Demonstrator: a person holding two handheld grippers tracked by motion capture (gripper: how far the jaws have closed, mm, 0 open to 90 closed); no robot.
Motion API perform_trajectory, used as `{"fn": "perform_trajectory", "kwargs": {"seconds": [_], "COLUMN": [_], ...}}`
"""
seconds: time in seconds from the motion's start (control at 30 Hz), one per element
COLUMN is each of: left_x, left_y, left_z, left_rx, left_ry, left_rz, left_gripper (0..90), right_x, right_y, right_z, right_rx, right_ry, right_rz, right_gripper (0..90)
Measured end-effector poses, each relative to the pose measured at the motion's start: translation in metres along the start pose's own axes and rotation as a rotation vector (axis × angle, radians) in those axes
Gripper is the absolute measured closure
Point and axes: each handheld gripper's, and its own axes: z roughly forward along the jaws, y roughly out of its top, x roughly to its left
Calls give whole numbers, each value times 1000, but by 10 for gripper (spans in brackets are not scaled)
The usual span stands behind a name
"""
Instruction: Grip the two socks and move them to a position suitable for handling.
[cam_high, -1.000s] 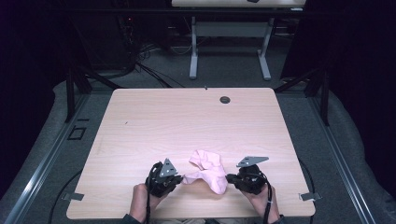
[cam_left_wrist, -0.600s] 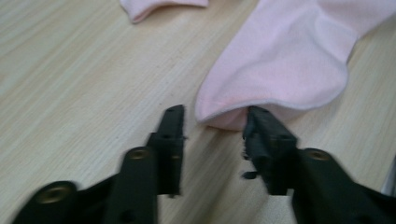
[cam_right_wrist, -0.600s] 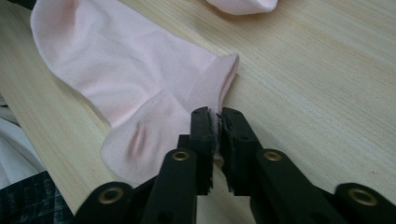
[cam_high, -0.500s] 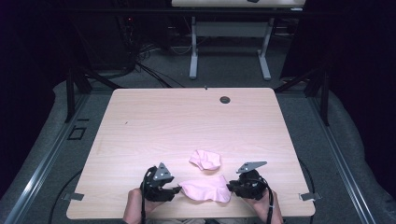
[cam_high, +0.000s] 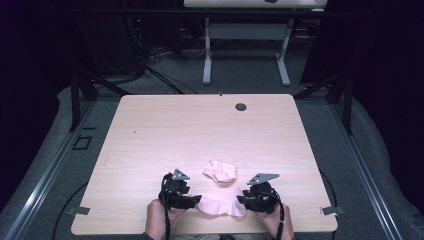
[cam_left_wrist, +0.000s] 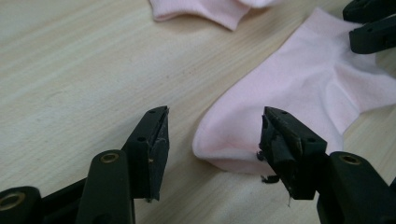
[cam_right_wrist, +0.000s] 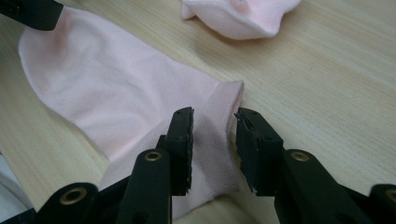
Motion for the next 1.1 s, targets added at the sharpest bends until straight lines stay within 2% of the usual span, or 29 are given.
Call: {"fn": "perform_trajectory", "kwargs": {"seconds": [0.1,0.2,0.23,0.3,0.43,0.5,0.7,0.83,1.1], "left_x": [-1,-3,-3,-3,-5,-5,-1,-2,-4], "left_y": [-3,-6,-7,-9,-12,-12,-14,-20,-31], "left_z": [1,-1,-1,-1,-1,0,-8,-14,-16], "left_rx": [35,55,59,69,61,52,17,8,-2], "left_ry": [15,40,43,45,55,53,55,45,47], "left_rz": [15,25,30,35,62,62,51,41,31], "left_gripper": [447,504,581,610,829,879,890,890,863], "right_x": [1,1,2,2,2,3,3,5,11], "right_y": [-1,-3,-3,-3,-4,-4,-4,-4,-9], "right_z": [2,3,3,3,3,3,-5,-9,-6], "right_rx": [21,14,14,13,8,6,-29,-30,4], "right_ry": [-21,-26,-20,-20,-2,-3,24,42,50], "right_rz": [-6,1,2,-2,0,3,16,12,-4], "right_gripper": [679,717,731,764,830,843,850,849,836]}}
